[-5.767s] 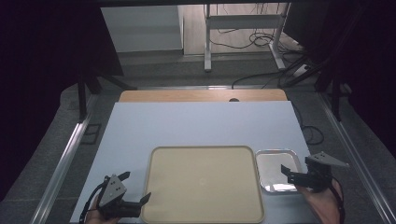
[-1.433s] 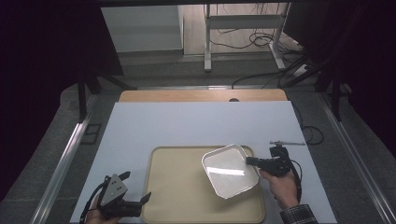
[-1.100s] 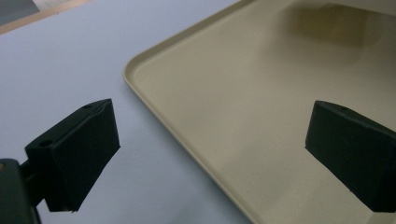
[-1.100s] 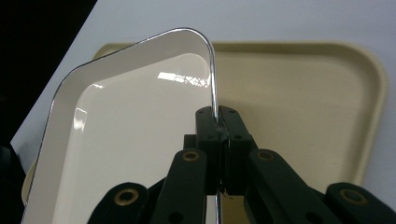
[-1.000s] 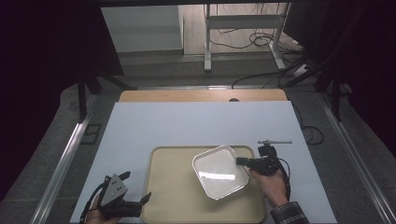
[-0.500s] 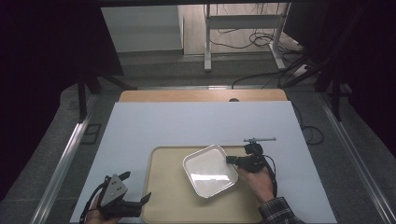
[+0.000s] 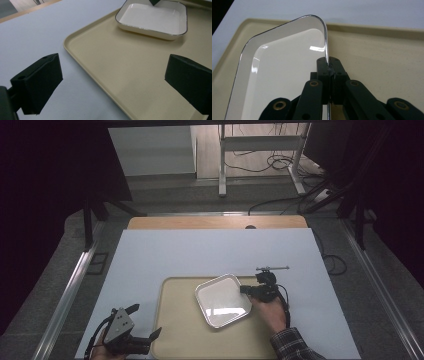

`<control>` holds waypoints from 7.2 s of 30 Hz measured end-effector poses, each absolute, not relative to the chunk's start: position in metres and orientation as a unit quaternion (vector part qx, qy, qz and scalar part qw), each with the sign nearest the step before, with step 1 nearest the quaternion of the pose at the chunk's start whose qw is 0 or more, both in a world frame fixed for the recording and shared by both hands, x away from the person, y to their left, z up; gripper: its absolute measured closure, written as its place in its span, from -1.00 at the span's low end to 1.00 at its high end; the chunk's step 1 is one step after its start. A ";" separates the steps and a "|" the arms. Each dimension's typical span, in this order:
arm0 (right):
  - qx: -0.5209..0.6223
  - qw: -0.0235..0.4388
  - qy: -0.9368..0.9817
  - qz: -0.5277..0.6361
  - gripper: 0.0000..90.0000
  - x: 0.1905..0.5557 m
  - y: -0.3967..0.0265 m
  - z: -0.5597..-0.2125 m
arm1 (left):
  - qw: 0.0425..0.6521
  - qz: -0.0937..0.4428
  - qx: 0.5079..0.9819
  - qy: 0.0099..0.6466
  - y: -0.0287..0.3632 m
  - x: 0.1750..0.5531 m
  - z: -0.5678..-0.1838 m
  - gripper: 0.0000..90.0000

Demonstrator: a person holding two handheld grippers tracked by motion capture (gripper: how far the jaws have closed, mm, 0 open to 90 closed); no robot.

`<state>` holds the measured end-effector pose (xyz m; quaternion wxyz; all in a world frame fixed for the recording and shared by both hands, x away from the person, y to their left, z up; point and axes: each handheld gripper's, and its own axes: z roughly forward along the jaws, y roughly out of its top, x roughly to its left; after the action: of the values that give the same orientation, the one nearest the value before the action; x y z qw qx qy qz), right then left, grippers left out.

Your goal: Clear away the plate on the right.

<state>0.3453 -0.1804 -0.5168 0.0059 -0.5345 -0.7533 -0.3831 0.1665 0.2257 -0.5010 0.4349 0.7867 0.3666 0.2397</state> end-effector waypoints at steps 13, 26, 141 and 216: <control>-0.538 0.000 -0.752 -0.380 0.93 0.348 -0.182 -0.521 | 0.472 0.256 0.760 0.368 0.232 0.159 -0.501 -0.98; -0.475 -0.042 -0.782 -0.401 0.46 0.340 -0.185 -0.502 | 0.508 0.251 0.734 0.375 0.240 0.156 -0.502 -0.96; -0.262 -0.060 -0.876 -0.401 0.19 0.257 -0.135 -0.485 | 0.502 0.255 0.736 0.377 0.238 0.157 -0.502 -0.97; -0.330 -0.171 -0.823 -0.431 -0.81 0.229 -0.243 -0.454 | 0.504 0.247 0.733 0.384 0.240 0.159 -0.502 -0.97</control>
<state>0.2291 -0.2434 -0.4544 -0.1712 -0.3296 -0.8226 -0.4305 0.1589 0.2400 -0.5019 0.5037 0.7333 0.3840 0.2473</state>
